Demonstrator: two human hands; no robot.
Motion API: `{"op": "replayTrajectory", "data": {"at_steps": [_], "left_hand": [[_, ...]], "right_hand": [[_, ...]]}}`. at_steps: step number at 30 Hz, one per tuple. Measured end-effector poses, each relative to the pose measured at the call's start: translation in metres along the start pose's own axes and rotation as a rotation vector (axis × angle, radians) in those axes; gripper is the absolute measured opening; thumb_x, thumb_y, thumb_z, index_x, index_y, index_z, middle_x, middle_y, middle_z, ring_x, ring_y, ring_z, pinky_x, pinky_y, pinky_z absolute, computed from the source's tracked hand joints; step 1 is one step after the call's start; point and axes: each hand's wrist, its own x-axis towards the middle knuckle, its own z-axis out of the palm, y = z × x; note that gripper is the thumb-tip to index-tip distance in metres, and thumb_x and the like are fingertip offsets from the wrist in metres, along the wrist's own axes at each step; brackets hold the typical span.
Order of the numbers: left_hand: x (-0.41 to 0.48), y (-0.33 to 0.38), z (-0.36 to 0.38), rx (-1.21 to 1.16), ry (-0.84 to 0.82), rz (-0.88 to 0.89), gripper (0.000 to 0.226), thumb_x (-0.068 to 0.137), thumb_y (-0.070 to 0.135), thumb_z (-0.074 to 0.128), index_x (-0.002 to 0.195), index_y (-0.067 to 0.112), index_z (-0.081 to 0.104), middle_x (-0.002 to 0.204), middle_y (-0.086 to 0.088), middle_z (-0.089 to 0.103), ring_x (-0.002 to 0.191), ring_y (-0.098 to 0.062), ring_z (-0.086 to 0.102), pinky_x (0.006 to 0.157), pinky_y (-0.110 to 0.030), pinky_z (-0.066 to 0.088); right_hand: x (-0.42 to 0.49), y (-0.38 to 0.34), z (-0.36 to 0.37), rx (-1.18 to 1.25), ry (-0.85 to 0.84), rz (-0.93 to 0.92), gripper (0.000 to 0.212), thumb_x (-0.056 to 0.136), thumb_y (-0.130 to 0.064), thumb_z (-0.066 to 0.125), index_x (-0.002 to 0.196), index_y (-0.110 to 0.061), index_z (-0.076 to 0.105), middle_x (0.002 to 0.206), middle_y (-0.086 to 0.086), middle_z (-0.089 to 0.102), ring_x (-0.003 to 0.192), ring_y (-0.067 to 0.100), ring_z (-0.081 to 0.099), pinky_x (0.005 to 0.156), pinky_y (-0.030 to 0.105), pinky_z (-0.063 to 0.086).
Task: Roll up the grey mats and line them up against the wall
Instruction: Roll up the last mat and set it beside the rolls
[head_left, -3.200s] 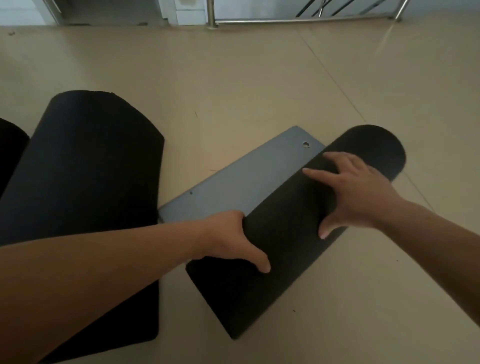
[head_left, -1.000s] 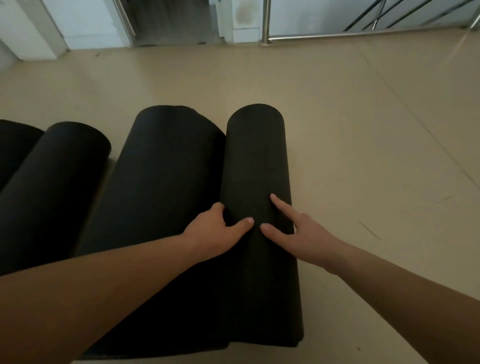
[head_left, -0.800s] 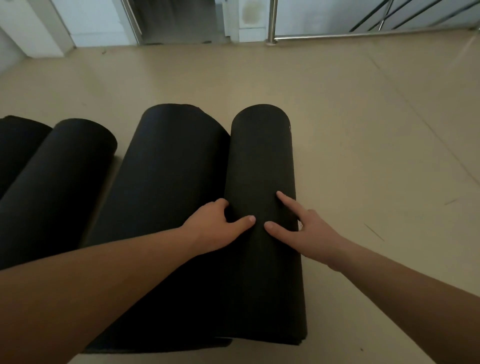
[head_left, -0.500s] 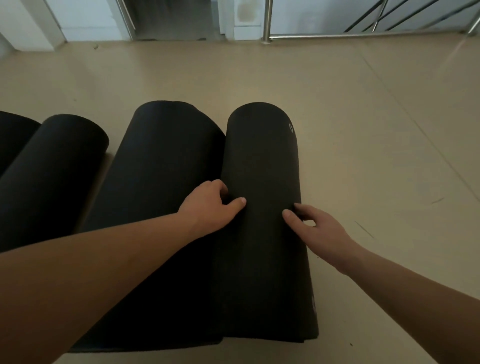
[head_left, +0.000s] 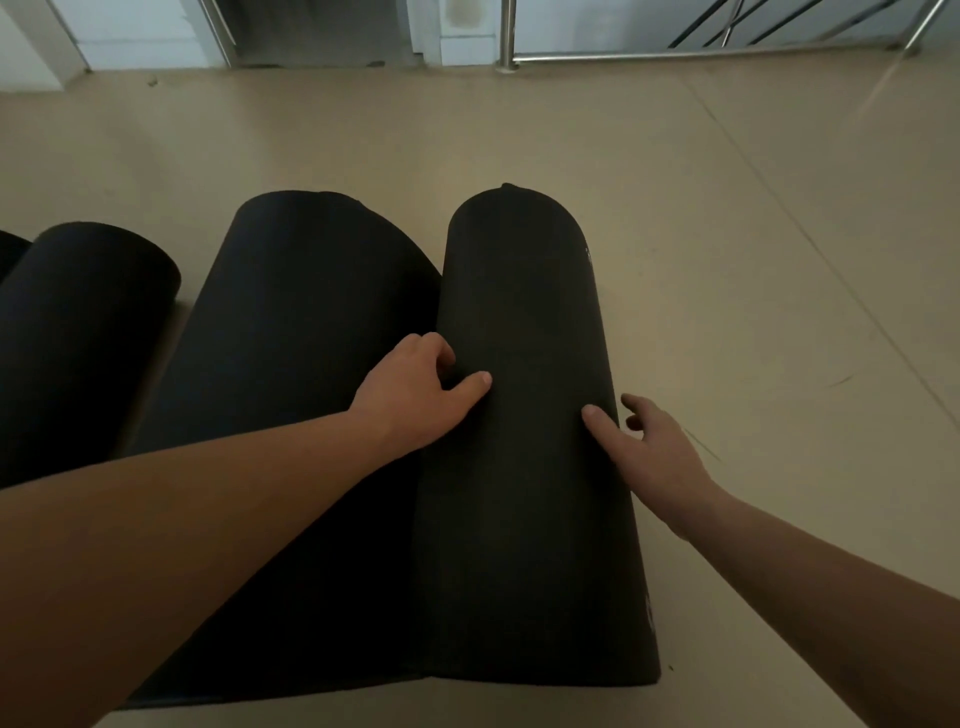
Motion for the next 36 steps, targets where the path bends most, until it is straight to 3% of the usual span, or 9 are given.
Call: {"op": "replayTrajectory", "data": {"at_steps": [9,16,20,25,28,36], "left_hand": [[0.0,0.009,0.009,-0.001,-0.014,0.042,0.051,0.092,0.062,0.065,0.125,0.024,0.06,0.114,0.007,0.057,0.094,-0.008,0.06,0.086,-0.034,0.058],[0.001,0.012,0.01,0.013,-0.016,0.054,0.047,0.093,0.058,0.067,0.126,0.025,0.061,0.115,0.007,0.058,0.093,-0.009,0.061,0.085,-0.033,0.057],[0.0,0.012,0.011,0.011,-0.016,0.053,0.043,0.093,0.056,0.067,0.123,0.026,0.061,0.114,0.007,0.059,0.093,-0.009,0.062,0.086,-0.034,0.059],[0.0,0.011,0.013,0.016,-0.045,0.054,0.042,0.094,0.056,0.066,0.122,0.025,0.062,0.112,0.008,0.06,0.092,-0.009,0.063,0.085,-0.034,0.059],[0.001,0.012,0.016,-0.006,-0.063,0.042,0.041,0.094,0.056,0.067,0.121,0.025,0.063,0.11,0.008,0.062,0.093,-0.009,0.064,0.086,-0.034,0.059],[0.006,0.021,0.017,-0.032,-0.058,0.005,0.029,0.1,0.053,0.06,0.111,0.026,0.064,0.099,0.009,0.064,0.087,-0.008,0.064,0.073,-0.026,0.053]], "right_hand": [[0.003,0.006,-0.021,0.036,-0.028,0.033,0.077,0.093,-0.073,0.051,0.15,-0.021,0.047,0.141,0.002,0.057,0.119,0.023,0.058,0.106,0.052,0.051],[0.001,0.007,-0.029,0.029,-0.041,0.05,0.078,0.092,-0.07,0.056,0.152,-0.021,0.044,0.144,0.005,0.056,0.124,0.026,0.057,0.106,0.053,0.052],[0.0,0.008,-0.032,-0.057,0.042,0.006,0.077,0.093,-0.072,0.052,0.149,-0.019,0.047,0.144,0.005,0.056,0.122,0.025,0.058,0.105,0.044,0.05],[0.003,0.014,-0.036,-0.073,0.068,0.003,0.07,0.095,-0.071,0.049,0.138,-0.017,0.057,0.118,-0.002,0.061,0.106,0.019,0.059,0.092,0.037,0.049],[0.005,0.017,-0.04,-0.079,0.084,0.009,0.068,0.095,-0.072,0.049,0.135,-0.017,0.059,0.114,-0.002,0.06,0.104,0.019,0.06,0.092,0.037,0.049],[0.011,0.023,-0.047,-0.097,0.122,0.028,0.064,0.096,-0.071,0.048,0.131,-0.018,0.06,0.111,-0.003,0.06,0.1,0.018,0.059,0.087,0.035,0.047]]}}
